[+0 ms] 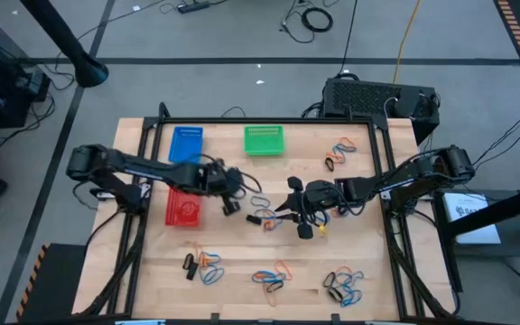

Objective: Sort rubber bands into baskets
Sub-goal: Put the blue rubber band into the blue bin

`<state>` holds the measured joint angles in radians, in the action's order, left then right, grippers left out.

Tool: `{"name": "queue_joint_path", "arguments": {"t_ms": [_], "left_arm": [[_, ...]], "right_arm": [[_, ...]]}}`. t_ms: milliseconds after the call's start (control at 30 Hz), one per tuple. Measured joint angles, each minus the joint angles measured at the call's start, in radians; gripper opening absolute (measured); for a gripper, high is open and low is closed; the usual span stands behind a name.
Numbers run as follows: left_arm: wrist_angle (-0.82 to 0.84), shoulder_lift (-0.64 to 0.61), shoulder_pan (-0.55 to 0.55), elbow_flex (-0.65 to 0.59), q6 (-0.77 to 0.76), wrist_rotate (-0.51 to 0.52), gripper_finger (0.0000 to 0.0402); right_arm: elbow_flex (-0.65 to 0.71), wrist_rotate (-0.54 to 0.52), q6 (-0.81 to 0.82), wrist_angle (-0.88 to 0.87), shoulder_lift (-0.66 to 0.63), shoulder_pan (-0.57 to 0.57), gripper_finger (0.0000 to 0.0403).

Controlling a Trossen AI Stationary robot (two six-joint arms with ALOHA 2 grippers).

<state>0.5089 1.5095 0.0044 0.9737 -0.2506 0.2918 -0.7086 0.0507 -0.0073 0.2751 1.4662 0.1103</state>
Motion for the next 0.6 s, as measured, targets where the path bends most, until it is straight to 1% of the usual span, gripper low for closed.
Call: {"name": "queue_joint_path", "arguments": {"t_ms": [133,267,333,400,533,600], "left_arm": [[0.161,-0.061,0.1,-0.001,-0.006,0.058,0.0012],[0.281,-0.079,0.233,0.0,0.004,0.15,0.0012],[0.319,-0.08,0.3,-0.001,0.029,0.211,0.0012],[0.339,-0.083,0.368,-0.001,0.039,0.258,0.0012],[0.362,-0.084,0.487,-0.008,0.022,0.263,0.0012],[0.36,-0.083,0.53,-0.021,0.023,0.262,0.0012]], "right_arm": [[0.0,-0.002,-0.071,0.005,0.0,-0.006,0.0091],[0.0,-0.003,-0.091,0.018,0.0,-0.021,0.0091],[0.0,-0.003,-0.113,0.021,0.0,-0.031,0.0091],[0.0,-0.004,-0.169,0.019,0.0,-0.043,0.0091],[0.0,-0.004,-0.306,0.02,0.0,-0.077,0.0091],[0.0,-0.004,-0.327,0.02,0.0,-0.099,0.0091]]}}
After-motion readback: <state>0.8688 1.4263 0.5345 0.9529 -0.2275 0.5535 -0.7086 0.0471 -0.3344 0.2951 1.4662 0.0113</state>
